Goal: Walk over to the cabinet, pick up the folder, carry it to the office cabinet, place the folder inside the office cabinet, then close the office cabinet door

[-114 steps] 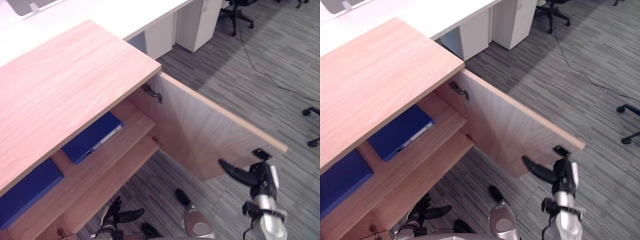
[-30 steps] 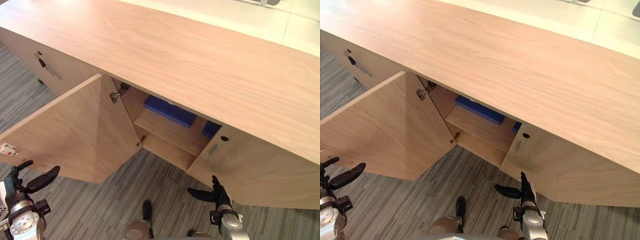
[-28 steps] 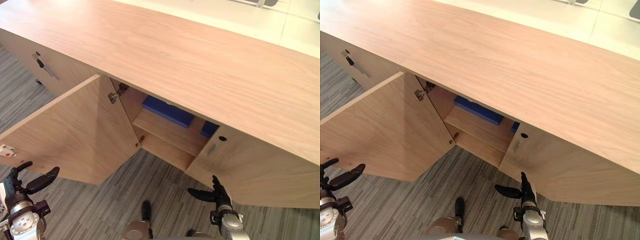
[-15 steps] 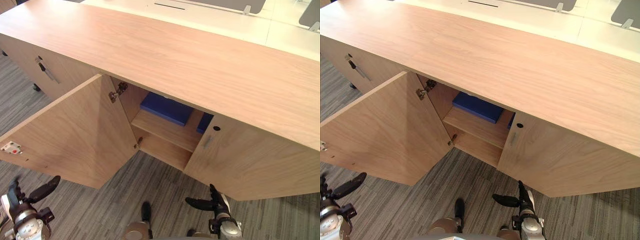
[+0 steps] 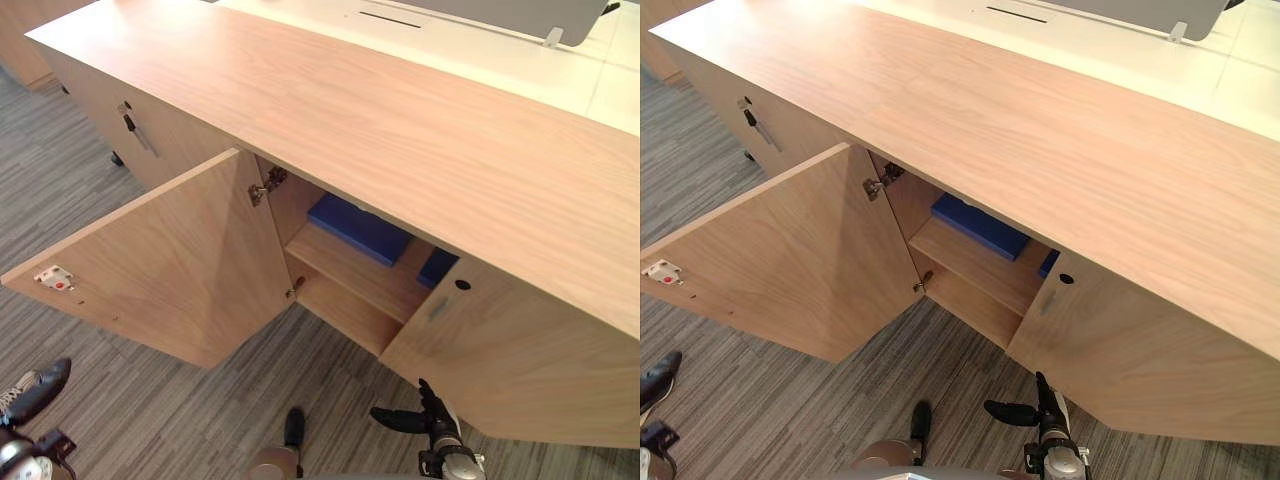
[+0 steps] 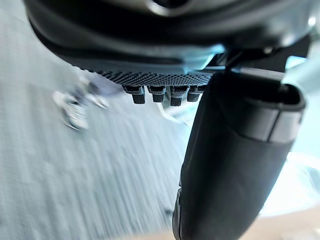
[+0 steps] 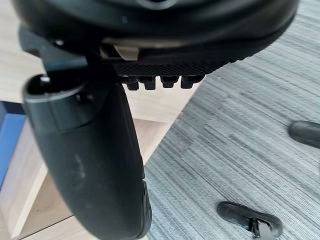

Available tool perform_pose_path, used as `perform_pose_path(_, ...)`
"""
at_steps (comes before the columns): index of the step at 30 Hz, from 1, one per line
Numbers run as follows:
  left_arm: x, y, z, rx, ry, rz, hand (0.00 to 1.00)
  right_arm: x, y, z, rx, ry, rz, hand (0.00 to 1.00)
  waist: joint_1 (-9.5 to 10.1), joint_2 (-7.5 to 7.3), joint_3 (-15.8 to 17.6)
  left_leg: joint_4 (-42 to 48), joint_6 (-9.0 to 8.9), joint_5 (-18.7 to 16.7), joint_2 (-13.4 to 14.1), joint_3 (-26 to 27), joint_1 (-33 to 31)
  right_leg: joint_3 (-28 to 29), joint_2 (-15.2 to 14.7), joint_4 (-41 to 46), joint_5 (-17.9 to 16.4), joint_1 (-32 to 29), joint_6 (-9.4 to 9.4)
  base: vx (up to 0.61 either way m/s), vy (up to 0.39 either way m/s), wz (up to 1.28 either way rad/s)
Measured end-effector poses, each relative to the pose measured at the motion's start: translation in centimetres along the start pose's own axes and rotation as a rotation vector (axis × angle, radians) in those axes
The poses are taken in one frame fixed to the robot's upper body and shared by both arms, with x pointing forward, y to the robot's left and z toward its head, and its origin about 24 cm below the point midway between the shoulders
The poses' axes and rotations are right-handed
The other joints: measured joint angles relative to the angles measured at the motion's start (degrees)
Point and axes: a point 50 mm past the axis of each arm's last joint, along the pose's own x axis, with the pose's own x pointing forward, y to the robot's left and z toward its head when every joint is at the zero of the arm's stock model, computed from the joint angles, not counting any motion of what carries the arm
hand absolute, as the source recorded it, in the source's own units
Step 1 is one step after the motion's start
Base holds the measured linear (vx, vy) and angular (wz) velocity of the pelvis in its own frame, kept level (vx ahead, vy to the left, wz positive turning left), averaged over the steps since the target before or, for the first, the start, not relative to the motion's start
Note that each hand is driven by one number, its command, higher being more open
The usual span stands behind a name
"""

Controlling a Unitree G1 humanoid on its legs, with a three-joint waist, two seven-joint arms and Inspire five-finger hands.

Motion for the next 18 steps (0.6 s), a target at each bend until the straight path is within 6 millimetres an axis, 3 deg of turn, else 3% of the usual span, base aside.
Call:
perform_pose_path(2,-0.1,-1.6,0.8,0.03,-0.05,-0.072,1.0,0.0,0.3,0.1,-0.01,-0.004,0.012,1.0,-0.16,0.13,-0.1,0.0,0.0,0.0,1.1,0.3,0.7,1.3,0.8,0.9,1.1,-0.1,-0.62,0.01,-0.029,-0.14)
perform_pose_path(3,-0.6,-3.4,0.8,0.059,-0.066,-0.151,1.0,0.0,0.4,0.3,-0.014,-0.014,0.015,1.0,-0.49,0.15,-0.2,0.0,-0.01,0.0,1.6,1.1,0.8,2.3,1.2,0.8,1.7,-0.4,-0.73,-0.01,-0.009,-0.23)
perform_pose_path(5,-1.2,-4.4,0.4,0.059,-0.058,-0.186,1.0,0.1,0.3,0.5,-0.014,-0.021,0.011,1.0,-0.94,0.18,-0.2,0.0,-0.01,0.0,1.7,1.4,0.7,2.7,1.1,0.8,1.7,-0.8,-0.73,-0.04,-0.011,-0.26)
perform_pose_path(15,-2.7,-6.0,-0.9,0.029,-0.019,-0.188,1.0,-0.5,-0.3,-0.7,0.012,0.016,-0.016,1.0,-1.22,1.22,0.1,-0.4,-0.83,0.2,2.1,4.3,0.0,4.3,0.8,-1.5,1.1,-2.0,-0.84,-0.14,0.0,-0.17)
perform_pose_path(18,-4.0,-6.8,-1.6,0.022,-0.002,-0.217,1.0,-0.8,-0.7,-1.4,0.016,0.038,-0.029,1.0,-1.63,1.79,-0.1,-0.4,-1.09,0.9,2.3,4.2,-0.3,4.3,1.1,-1.7,0.0,-2.2,-0.47,-0.15,-0.005,0.06)
